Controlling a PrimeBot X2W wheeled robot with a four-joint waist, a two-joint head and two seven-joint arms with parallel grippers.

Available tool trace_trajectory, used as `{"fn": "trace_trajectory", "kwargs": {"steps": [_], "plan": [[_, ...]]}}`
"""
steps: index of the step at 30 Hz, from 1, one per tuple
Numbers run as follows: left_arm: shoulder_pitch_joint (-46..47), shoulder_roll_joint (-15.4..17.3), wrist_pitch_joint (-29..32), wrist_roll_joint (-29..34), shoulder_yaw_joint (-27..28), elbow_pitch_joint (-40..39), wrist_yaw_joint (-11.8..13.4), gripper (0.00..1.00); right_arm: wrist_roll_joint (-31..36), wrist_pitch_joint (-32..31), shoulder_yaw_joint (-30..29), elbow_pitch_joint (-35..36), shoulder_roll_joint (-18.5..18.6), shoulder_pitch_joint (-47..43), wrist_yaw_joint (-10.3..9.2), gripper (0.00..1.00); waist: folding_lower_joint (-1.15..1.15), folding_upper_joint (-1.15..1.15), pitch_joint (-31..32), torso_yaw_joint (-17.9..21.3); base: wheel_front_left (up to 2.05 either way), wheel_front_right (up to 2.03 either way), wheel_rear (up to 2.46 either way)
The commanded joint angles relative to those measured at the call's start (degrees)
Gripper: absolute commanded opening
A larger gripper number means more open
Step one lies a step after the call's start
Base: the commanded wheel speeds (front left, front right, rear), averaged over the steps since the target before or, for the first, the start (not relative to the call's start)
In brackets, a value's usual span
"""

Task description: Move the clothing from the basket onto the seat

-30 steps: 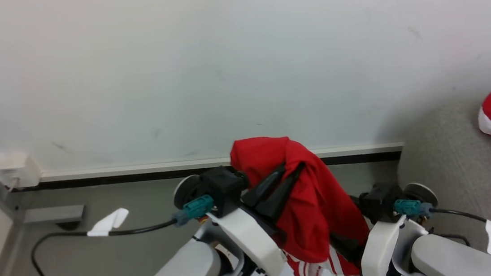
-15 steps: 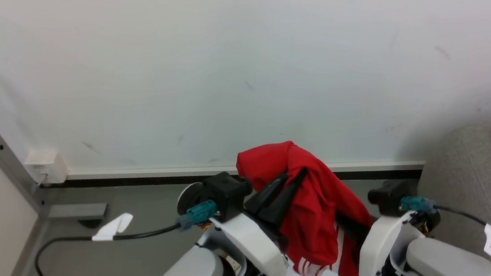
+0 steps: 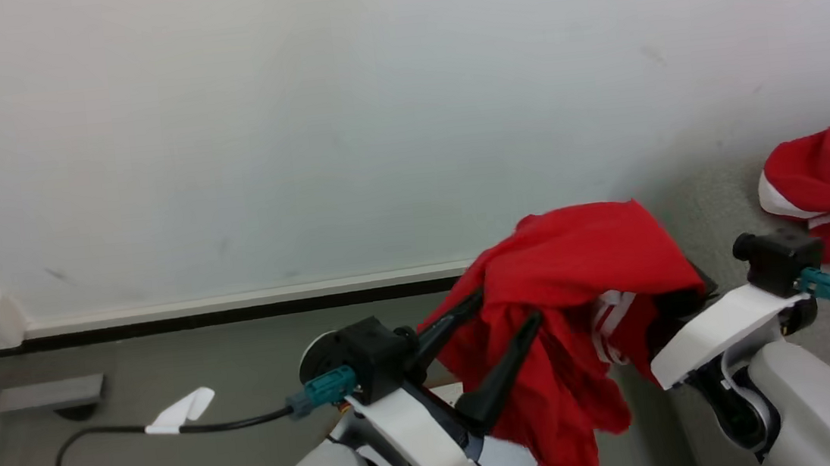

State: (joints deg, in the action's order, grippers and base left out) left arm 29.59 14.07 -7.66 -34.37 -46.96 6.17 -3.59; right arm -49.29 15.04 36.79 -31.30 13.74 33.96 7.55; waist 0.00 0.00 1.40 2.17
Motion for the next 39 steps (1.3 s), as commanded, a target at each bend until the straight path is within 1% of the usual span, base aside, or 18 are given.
{"fn": "trace_trajectory", "kwargs": {"steps": [1,5,13,17,21,27,31,35,36,39], "plan": [[-0.81,0.58,-0.29,-0.29,-0.22,-0.16,-0.22,1.0,0.86,0.17,-1.81,0.99,0.16,-1.14,-0.13,0.0,0.0,0.0,-0.94,2.3,0.0,0.0,0.0],[-1.24,0.9,-0.72,0.49,-0.88,-0.12,-0.18,1.0,4.27,0.17,-7.87,3.82,1.56,-2.95,-0.13,0.0,0.0,0.0,-1.91,5.95,0.0,0.0,0.0],[-0.16,2.4,-2.05,2.83,-1.0,0.67,0.89,1.0,8.78,0.18,-17.08,10.96,4.05,-7.0,-0.13,0.0,0.0,0.0,-3.8,14.52,0.0,0.0,0.0],[0.1,3.03,-2.71,3.92,-1.11,1.34,1.06,1.0,9.88,0.11,-20.57,14.35,4.12,-10.01,-0.12,0.0,0.0,0.0,-4.74,18.59,0.0,0.0,0.0],[0.38,3.24,-3.6,4.11,-1.53,1.96,0.79,1.0,10.6,0.03,-23.14,16.58,3.95,-13.12,-0.12,0.0,0.0,0.0,-5.89,21.37,0.0,0.0,0.0],[0.97,3.4,-4.68,5.28,-1.95,2.84,0.5,1.0,11.53,-0.17,-24.74,19.21,2.55,-15.69,-0.13,0.0,0.0,0.0,-7.42,23.26,0.0,0.0,0.0],[1.79,3.35,-5.11,5.71,-2.13,3.36,0.22,1.0,12.41,-0.56,-26.32,20.51,1.82,-15.85,-0.13,0.0,0.0,0.0,-8.39,23.76,0.0,0.0,0.0],[3.0,3.26,-5.02,6.05,-2.3,3.12,0.1,1.0,12.42,-1.41,-29.11,21.09,1.47,-12.37,-0.13,0.0,0.0,0.0,-10.69,23.19,0.0,0.0,0.0],[3.38,3.41,-4.84,6.1,-2.35,2.96,-0.07,1.0,13.16,-1.76,-29.9,21.04,1.94,-11.08,-0.12,0.0,0.0,0.0,-11.64,22.84,0.0,0.0,0.0],[4.81,4.16,-4.18,6.64,-2.1,2.26,-0.1,1.0,13.41,-2.29,-33.35,20.61,1.56,-6.89,-0.13,0.0,0.0,0.0,-15.47,21.22,0.0,0.0,0.0]]}}
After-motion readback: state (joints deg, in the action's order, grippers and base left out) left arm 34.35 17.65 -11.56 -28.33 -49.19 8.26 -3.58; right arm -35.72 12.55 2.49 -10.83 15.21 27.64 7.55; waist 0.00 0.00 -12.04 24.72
